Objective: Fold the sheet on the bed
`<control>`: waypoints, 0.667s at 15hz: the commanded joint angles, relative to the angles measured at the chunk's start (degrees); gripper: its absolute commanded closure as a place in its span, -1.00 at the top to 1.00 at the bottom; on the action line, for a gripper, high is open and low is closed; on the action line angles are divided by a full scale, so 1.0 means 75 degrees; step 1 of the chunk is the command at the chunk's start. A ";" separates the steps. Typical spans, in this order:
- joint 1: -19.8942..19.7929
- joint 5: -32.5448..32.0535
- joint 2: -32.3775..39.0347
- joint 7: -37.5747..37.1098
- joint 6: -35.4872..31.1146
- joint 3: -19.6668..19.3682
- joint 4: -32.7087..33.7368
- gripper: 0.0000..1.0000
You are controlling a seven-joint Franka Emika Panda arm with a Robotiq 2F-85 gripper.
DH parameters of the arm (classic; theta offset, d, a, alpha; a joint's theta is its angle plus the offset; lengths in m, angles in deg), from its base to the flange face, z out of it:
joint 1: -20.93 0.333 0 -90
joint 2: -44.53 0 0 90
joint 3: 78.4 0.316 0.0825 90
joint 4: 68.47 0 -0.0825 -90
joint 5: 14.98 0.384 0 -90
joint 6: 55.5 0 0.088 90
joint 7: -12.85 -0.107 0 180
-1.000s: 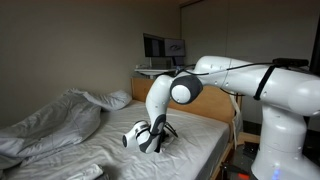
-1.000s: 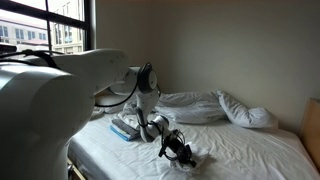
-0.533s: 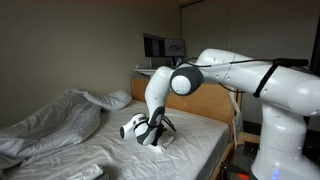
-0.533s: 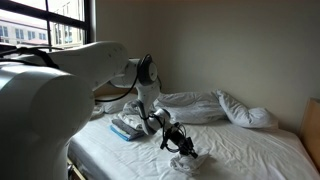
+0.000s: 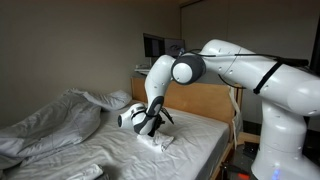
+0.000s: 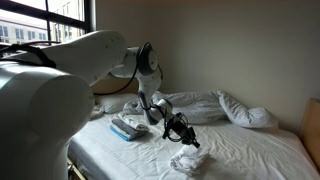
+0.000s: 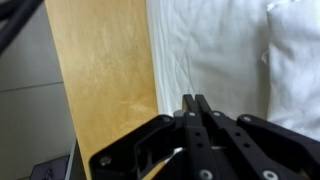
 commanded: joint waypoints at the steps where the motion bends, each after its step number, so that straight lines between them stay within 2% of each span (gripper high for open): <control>1: -0.0104 0.0027 -0.0572 -0.0145 0.0099 0.0100 -0.0589 -0.38; 3: -0.0132 -0.0012 -0.0676 -0.0154 0.0062 0.0098 -0.0696 -0.24; 10: -0.0452 -0.0331 -0.0944 -0.0640 -0.1096 0.0052 -0.1216 0.65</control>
